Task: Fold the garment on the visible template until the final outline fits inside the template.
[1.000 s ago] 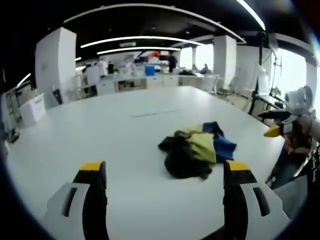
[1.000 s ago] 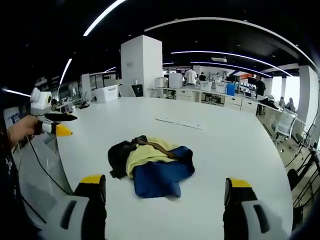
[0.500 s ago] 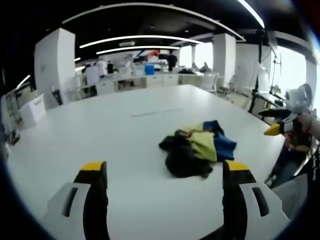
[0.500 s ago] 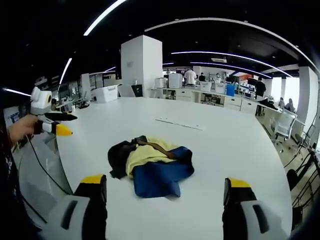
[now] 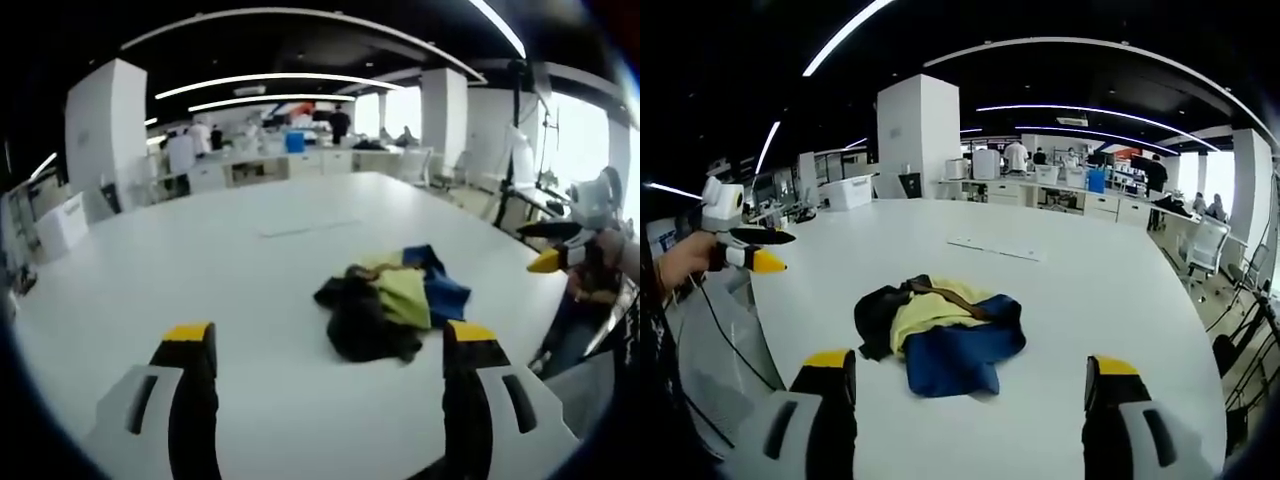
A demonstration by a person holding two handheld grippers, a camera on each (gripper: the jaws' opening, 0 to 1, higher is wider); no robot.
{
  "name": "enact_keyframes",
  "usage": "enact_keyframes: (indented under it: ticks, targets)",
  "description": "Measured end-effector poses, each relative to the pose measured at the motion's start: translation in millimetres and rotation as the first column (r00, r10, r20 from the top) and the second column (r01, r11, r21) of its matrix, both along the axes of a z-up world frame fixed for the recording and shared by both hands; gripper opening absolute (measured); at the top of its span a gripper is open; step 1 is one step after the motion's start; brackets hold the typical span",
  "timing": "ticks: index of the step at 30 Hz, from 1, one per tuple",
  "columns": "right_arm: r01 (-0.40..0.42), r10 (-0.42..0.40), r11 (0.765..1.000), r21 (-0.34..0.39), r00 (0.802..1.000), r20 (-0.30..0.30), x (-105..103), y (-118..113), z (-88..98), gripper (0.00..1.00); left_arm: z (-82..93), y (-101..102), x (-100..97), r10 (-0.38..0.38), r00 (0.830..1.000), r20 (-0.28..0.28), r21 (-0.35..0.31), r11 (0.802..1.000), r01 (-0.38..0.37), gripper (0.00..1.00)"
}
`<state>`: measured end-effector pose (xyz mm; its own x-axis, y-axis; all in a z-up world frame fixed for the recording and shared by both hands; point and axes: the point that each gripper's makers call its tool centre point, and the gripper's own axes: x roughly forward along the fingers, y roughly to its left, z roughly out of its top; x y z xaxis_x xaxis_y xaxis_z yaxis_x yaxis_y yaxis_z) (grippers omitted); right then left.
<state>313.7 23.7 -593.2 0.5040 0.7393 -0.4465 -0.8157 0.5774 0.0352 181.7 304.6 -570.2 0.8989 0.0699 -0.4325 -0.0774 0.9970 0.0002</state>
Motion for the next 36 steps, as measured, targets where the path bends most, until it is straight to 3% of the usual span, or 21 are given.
enact_keyframes:
  ticks: [9, 17, 27, 36]
  targets:
    - [-0.004, 0.004, 1.000, 0.000, 1.000, 0.001, 1, 1, 0.0, 0.95, 1.3, 0, 1.3, 0.006, 1.000, 0.005, -0.011, 1.000, -0.006, 0.89]
    - [-0.007, 0.007, 1.000, 0.012, 1.000, 0.009, 3, 3, 1.1, 0.92, 6.1, 4, 7.5, -0.001, 1.000, 0.013, 0.018, 1.000, 0.001, 0.88]
    - [-0.006, 0.006, 1.000, 0.005, 1.000, 0.002, 15, 6, -4.9, 0.90, 5.5, 14, 24.2, -0.011, 1.000, 0.019, 0.025, 1.000, 0.010, 0.85]
    - [-0.023, 0.024, 1.000, -0.010, 1.000, 0.008, 29, 15, -8.9, 0.87, 0.3, 9, 46.0, -0.035, 0.999, 0.017, 0.019, 0.999, 0.034, 0.82]
